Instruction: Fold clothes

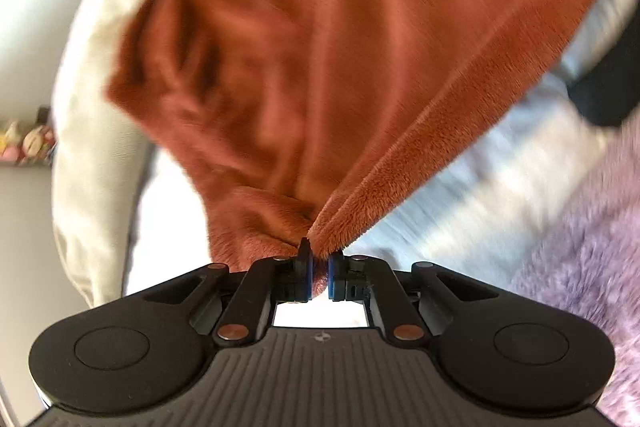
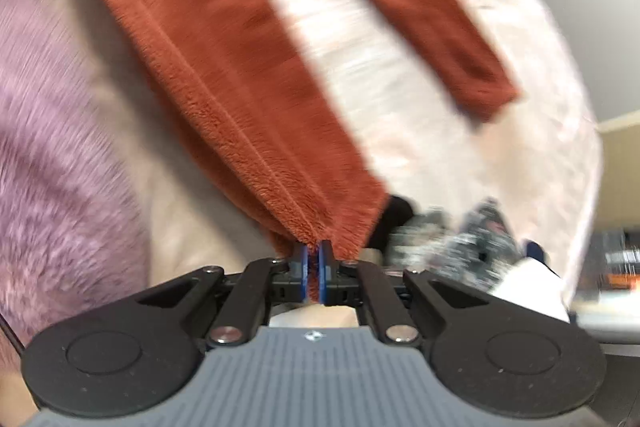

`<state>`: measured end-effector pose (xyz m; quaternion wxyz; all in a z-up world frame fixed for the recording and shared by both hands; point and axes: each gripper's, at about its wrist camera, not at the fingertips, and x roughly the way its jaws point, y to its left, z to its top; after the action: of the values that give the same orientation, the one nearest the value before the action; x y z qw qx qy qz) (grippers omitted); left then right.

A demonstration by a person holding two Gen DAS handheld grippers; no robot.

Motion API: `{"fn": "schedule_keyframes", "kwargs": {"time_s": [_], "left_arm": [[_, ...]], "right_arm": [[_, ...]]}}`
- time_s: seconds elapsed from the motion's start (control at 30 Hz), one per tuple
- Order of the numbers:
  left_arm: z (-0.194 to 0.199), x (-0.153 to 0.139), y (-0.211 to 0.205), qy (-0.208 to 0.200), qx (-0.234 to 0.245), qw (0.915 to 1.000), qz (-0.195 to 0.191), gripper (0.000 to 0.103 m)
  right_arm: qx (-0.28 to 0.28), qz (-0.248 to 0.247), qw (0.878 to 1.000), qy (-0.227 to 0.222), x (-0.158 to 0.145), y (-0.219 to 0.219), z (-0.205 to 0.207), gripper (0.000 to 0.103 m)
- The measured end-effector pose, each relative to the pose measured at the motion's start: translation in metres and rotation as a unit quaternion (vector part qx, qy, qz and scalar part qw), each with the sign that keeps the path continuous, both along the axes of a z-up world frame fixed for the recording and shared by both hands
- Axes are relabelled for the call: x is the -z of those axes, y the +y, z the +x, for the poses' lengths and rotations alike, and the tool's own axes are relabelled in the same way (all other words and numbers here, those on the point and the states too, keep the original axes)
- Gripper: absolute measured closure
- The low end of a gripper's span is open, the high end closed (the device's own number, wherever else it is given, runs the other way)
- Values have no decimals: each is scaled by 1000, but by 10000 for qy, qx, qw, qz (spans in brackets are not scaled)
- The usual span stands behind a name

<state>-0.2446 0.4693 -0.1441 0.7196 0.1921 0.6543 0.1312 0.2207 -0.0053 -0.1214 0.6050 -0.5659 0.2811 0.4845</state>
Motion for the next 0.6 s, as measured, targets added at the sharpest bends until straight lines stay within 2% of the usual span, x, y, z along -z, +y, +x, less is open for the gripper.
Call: {"fn": "schedule_keyframes", "kwargs": {"time_s": [0.1,0.27,0.37,0.5,0.6], "left_arm": [[7,-31,5,-523,-351,9980,30,99],[36,-56,46,-1193,-848,9892,74,99],[57,-68,69,-1406,-1136,9835,62,99],[84,-79,101,-1545,-1533,9760,71,99],[106,-70,136,-1541,-1768,9721,94,99]], "right_arm": [[435,486,9977,-179,-21,6,8,98],[978,1088,9881,-479,-49,42,39,98],[1197,1286,9826,-600,-59,65,66,98],[1406,1400,9780,-636,-56,102,103,98],[1438,1370,9782,-603,-49,134,132,98]]}}
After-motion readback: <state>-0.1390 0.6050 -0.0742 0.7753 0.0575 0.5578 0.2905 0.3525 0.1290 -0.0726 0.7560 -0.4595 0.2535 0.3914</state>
